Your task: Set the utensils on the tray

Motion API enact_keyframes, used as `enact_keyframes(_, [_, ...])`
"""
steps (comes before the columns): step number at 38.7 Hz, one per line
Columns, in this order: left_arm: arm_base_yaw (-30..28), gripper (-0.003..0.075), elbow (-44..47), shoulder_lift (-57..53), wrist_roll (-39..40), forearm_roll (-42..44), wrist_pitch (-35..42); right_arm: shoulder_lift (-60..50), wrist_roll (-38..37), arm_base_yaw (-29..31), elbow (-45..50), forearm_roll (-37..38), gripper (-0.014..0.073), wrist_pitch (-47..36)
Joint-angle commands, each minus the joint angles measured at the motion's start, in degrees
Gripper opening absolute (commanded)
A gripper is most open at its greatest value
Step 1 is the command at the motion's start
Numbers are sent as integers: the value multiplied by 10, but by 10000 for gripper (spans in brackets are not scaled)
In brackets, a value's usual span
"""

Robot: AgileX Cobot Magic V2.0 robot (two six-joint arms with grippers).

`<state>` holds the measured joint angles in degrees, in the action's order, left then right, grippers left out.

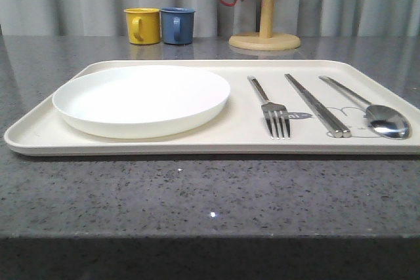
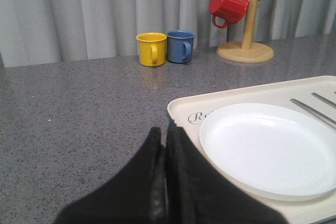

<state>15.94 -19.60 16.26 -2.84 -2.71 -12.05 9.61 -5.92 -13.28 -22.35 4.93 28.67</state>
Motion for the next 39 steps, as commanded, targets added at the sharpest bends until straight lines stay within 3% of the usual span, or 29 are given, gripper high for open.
enact_keyframes(1, [-1, -18, -15, 4, 6, -5, 49, 6, 6, 0, -13, 8, -69, -49])
enact_keyframes(11, [-8, -18, 14, -22, 6, -3, 49, 6, 6, 0, -13, 8, -69, -49])
enact_keyframes(22, [-113, -18, 152, -181, 6, -3, 49, 6, 6, 0, -13, 8, -69, -49])
enact_keyframes(28, [-150, -18, 185, -177, 6, -3, 56, 6, 6, 0, -13, 8, -69, -49])
enact_keyframes(39, [-150, -18, 200, -177, 6, -3, 46, 6, 6, 0, -13, 8, -69, -49])
